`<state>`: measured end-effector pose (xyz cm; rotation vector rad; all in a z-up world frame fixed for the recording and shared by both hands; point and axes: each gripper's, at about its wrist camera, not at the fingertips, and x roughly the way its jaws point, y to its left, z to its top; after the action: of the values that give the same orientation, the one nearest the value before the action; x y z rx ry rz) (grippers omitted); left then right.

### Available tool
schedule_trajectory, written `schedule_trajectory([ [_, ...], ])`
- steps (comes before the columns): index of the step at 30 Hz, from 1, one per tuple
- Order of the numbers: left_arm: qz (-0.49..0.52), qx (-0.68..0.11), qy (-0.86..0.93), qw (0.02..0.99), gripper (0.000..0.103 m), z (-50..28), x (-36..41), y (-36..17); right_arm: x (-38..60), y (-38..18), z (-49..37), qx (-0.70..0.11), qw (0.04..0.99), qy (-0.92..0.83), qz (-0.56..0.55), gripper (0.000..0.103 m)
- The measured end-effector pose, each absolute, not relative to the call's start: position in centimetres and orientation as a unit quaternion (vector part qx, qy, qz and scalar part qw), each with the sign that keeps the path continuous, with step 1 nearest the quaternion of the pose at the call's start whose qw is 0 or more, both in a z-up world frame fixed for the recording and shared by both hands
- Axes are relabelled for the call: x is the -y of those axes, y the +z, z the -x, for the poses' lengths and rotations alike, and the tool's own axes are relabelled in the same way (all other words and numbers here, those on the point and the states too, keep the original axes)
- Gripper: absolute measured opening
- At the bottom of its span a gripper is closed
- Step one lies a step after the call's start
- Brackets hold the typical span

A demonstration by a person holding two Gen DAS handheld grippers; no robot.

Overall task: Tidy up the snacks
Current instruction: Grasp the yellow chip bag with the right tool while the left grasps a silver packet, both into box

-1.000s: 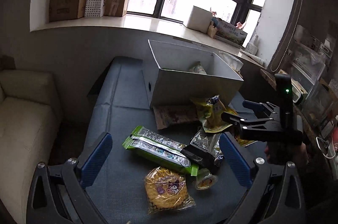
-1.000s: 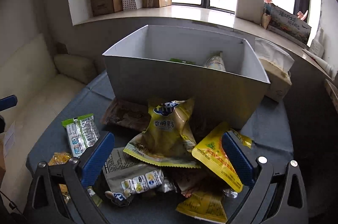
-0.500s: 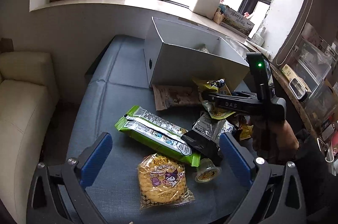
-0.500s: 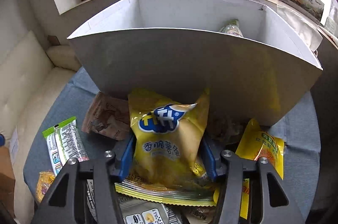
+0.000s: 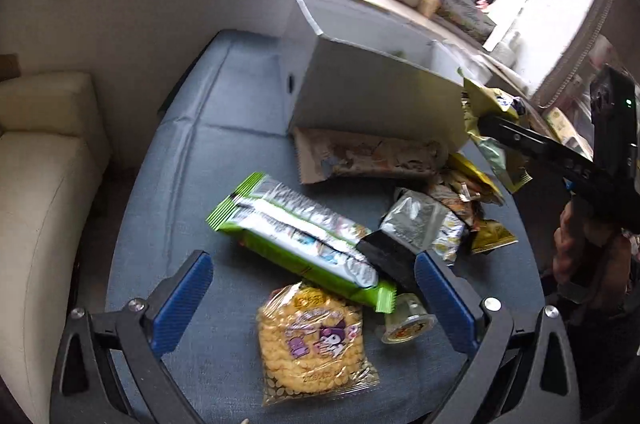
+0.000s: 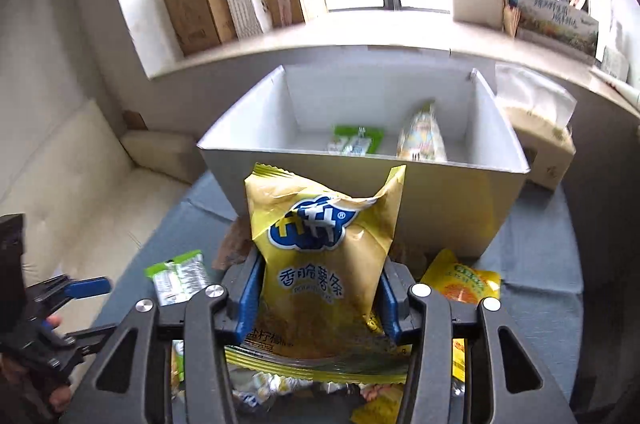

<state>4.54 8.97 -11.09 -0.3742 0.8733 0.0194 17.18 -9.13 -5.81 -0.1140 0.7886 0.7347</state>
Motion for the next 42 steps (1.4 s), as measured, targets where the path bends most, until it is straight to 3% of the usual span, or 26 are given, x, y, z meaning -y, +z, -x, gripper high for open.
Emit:
schedule_trajectory([
  [6, 0.038, -0.442, -0.077, 0.893, 0.103, -7.4, -3.8, -9.6, 13.7, -2.8, -13.3, -0.343, 0.869, 0.353, 0.038, 0.052],
  [11, -0.05, -0.475, -0.154, 0.865, 0.103, -11.3, 1.8, -11.4, 18.4, -1.7, -10.8, -0.336, 0.876, 0.345, 0.002, 0.052],
  [19, -0.074, -0.524, -0.173, 0.83, 0.102, -17.1, 4.4, -15.7, 23.7, -1.5, -8.5, -0.335, 0.887, 0.316, -0.028, 0.052],
  [21, -0.082, -0.533, -0.169, 0.825, 0.09, -17.6, 4.5, -16.6, 24.5, -1.7, -8.5, -0.339, 0.888, 0.309, -0.031, 0.052],
  [25, -0.067, -0.532, -0.158, 0.829, 0.081, -18.1, 3.7, -16.4, 25.4, -2.2, -8.8, -0.345, 0.887, 0.303, -0.045, 0.052],
  [32, -0.064, -0.508, -0.159, 0.844, 0.071, -16.9, 2.9, -13.7, 24.4, -2.7, -8.6, -0.35, 0.883, 0.31, -0.043, 0.052],
  [42, 0.033, -0.405, -0.111, 0.907, 0.07, -11.3, -1.8, -4.7, 22.7, -2.1, -9.6, -0.339, 0.88, 0.331, -0.047, 0.052],
])
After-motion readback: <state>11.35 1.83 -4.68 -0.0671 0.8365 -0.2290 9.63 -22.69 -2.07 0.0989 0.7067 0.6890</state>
